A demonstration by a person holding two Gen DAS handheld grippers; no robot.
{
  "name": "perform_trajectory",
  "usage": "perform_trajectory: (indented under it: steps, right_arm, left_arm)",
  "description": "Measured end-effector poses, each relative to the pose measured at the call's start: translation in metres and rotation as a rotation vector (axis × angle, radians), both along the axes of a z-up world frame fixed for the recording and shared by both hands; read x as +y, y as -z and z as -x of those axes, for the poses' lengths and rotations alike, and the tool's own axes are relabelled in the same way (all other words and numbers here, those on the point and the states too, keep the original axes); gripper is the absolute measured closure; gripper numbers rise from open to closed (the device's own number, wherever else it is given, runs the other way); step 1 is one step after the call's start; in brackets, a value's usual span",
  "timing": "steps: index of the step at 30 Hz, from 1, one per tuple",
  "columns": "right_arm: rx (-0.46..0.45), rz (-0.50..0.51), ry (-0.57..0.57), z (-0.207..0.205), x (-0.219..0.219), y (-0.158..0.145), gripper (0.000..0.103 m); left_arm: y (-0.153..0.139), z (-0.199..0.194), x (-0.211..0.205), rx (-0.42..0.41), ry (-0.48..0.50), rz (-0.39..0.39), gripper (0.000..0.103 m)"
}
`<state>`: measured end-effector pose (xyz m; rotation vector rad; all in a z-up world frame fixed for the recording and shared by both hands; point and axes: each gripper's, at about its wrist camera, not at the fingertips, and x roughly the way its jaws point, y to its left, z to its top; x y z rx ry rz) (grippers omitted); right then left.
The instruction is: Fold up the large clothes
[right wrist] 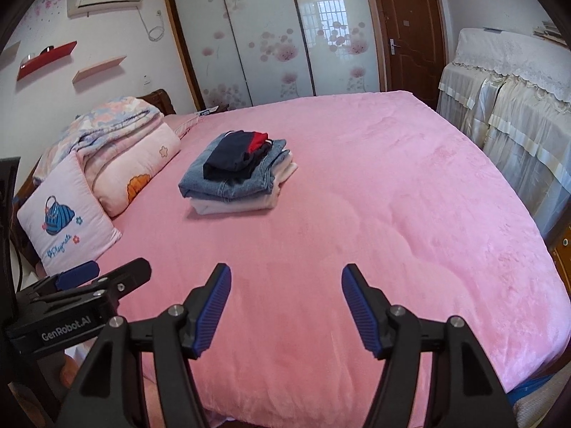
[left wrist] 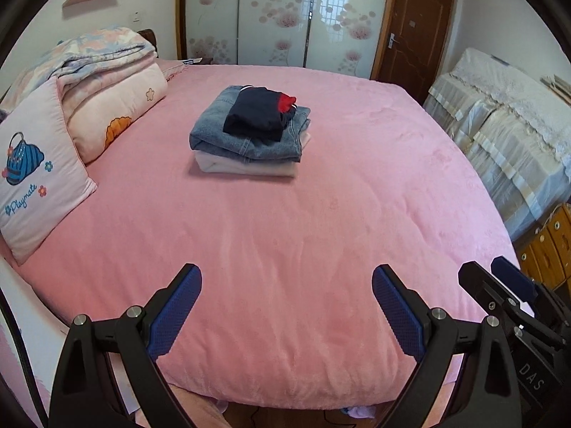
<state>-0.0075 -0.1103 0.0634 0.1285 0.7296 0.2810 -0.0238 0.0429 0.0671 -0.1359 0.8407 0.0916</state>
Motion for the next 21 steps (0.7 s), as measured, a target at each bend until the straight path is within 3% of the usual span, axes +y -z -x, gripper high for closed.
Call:
perform_trajectory:
  steps: [10,21]
  right_arm:
    - [-0.010,0.047,0.031,0.012,-0.005,0.007,0.038]
    - [0.012,0.036,0.055,0.014,-0.013,0.017,0.035]
  left_arm:
    - [0.001,0.011,-0.018,-0.018,0.026,-0.064,0.007]
    - [0.007,0.016,-0.022,-0.002,0.039,-0.050,0.007]
